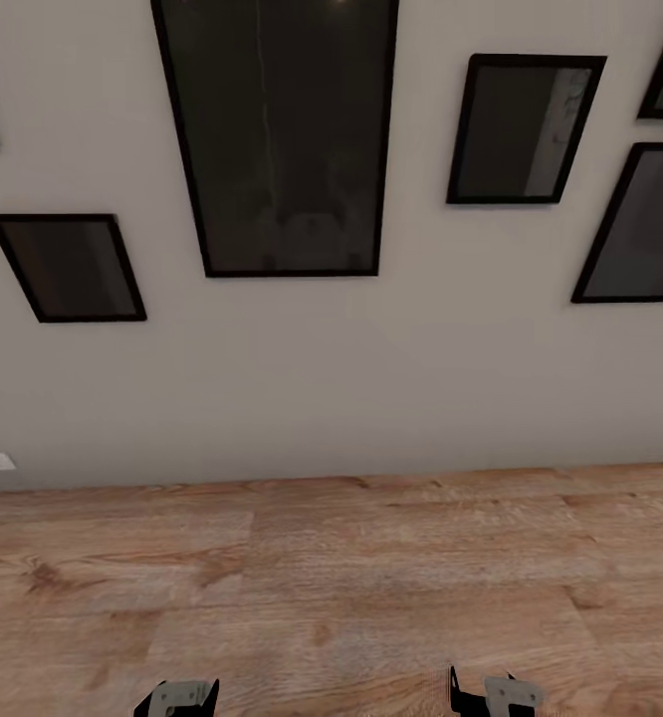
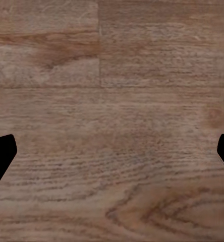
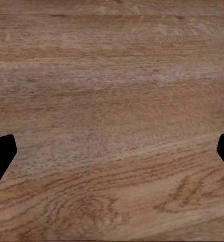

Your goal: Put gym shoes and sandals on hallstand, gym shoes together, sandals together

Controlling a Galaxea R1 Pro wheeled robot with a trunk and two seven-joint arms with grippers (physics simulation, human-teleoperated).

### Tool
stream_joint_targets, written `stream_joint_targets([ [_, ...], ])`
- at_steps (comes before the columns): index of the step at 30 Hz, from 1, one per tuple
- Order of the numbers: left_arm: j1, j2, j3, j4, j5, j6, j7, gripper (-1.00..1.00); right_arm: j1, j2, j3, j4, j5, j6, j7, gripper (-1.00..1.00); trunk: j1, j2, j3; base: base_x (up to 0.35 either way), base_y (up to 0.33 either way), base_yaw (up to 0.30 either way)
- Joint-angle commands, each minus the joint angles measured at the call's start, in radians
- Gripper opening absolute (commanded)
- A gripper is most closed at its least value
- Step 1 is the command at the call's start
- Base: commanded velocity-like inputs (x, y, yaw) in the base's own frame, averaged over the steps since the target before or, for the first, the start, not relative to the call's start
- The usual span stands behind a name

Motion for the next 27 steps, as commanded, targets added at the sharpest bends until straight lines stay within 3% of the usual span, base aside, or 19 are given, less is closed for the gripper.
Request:
stream_joint_targets([
  [1,0.000,-0.001,0.006,0.000,-0.002,-0.002,-0.009,1.00,-0.001,0.000,0.004,0.001,0.001,-0.002,-0.007,1.00,0.000,0.000,-0.001,0.002,0.003,-0.289],
  [27,0.000,-0.001,0.006,0.002,-0.004,-0.003,-0.009,1.00,-0.001,-0.001,0.003,-0.005,0.002,-0.002,-0.010,1.00,0.000,0.000,-0.016,0.000,0.000,-0.289],
])
